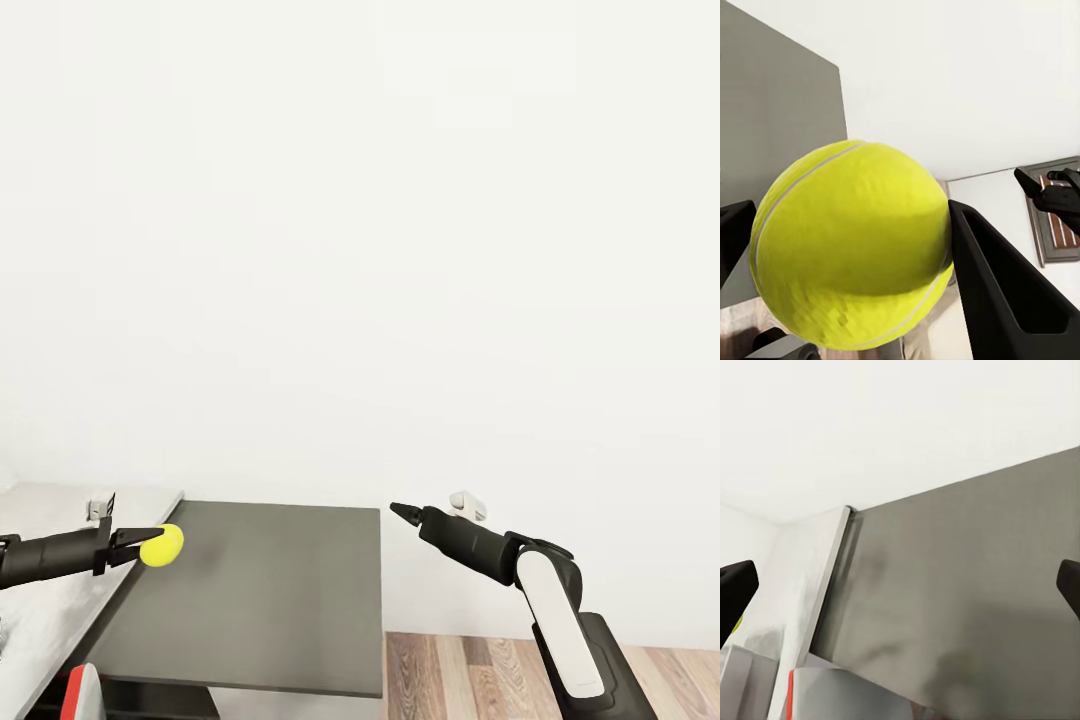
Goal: Put all the toys in the child's room - the three board games (two on the bed and one on the table), the two jigsaw puzzles on the table, and the tennis ball on the table - inside the toy box on the table in the child's room.
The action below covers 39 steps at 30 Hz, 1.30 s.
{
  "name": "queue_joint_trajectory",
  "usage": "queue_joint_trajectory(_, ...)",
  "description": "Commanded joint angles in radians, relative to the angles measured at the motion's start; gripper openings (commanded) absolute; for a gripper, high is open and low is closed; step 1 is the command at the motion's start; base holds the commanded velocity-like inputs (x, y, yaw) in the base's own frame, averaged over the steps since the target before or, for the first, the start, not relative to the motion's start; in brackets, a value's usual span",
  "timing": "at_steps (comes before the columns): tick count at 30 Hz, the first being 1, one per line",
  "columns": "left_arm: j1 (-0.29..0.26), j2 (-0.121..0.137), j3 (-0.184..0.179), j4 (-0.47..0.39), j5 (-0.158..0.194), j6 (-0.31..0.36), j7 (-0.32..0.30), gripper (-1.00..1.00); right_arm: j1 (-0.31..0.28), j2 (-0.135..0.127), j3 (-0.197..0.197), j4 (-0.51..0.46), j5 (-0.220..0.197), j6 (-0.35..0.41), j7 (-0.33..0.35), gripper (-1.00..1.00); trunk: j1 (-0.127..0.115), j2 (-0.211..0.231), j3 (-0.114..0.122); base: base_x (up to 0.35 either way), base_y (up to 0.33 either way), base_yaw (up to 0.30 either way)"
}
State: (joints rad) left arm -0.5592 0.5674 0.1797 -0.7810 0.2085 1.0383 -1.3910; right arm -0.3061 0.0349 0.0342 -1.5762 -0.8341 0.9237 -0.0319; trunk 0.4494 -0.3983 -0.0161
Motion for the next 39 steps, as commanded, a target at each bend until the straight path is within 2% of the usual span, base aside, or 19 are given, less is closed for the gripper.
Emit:
queue_joint_trajectory(1,-0.001,0.0,0.0,0.0,0.0,0.006,-0.002,-1.0,-0.001,0.0,-0.001,-0.001,-0.003,0.004,-0.003,1.0,0.001,-0.002,0.0,0.0,0.0,0.073)
queue_joint_trajectory(11,-0.001,-0.003,0.0,0.0,-0.001,0.005,0.0,-1.0,-0.001,0.0,0.0,0.0,-0.003,0.006,-0.003,1.0,0.001,-0.002,0.006,0.0,0.0,0.106)
queue_joint_trajectory(39,-0.001,-0.003,0.0,0.0,-0.004,0.004,0.004,-1.0,-0.001,0.001,0.0,-0.002,-0.003,0.006,-0.003,1.0,0.001,-0.002,0.006,0.0,0.0,0.286)
